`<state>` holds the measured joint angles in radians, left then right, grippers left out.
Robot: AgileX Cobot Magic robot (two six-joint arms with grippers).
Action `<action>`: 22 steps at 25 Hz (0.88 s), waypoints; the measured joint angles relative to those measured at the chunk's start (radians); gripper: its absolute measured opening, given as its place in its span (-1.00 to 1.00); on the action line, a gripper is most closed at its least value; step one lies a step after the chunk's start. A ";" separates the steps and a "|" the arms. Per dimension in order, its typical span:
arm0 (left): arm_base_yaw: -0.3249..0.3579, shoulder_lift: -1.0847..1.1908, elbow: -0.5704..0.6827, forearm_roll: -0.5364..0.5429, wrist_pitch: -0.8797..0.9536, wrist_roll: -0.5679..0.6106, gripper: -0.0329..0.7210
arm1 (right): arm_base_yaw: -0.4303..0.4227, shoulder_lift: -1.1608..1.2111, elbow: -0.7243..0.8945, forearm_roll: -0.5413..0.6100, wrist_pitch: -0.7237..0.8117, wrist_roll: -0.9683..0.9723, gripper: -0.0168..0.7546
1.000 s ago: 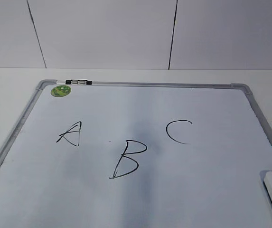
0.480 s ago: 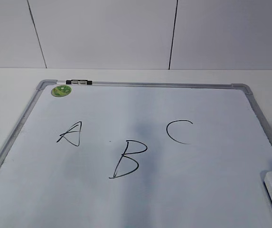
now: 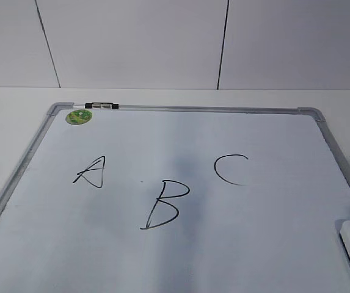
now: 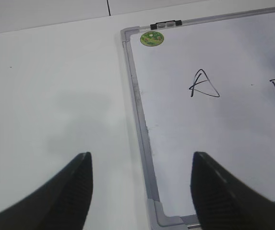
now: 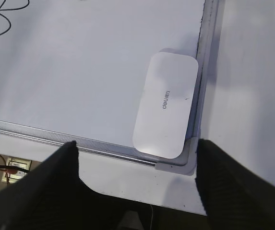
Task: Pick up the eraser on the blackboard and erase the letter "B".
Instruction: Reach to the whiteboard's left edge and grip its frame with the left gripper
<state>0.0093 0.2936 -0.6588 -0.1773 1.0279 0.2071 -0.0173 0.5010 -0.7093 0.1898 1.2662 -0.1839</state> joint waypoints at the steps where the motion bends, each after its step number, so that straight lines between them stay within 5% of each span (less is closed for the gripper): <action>1: 0.000 0.000 0.000 0.000 0.000 0.000 0.38 | 0.000 0.000 0.000 0.000 0.000 0.000 0.58; 22: 0.000 0.000 0.000 0.000 -0.001 0.000 0.38 | 0.000 0.001 0.000 0.089 0.000 0.032 0.58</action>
<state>0.0093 0.2936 -0.6588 -0.1773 1.0273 0.2071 -0.0173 0.5021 -0.7093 0.2785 1.2662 -0.1523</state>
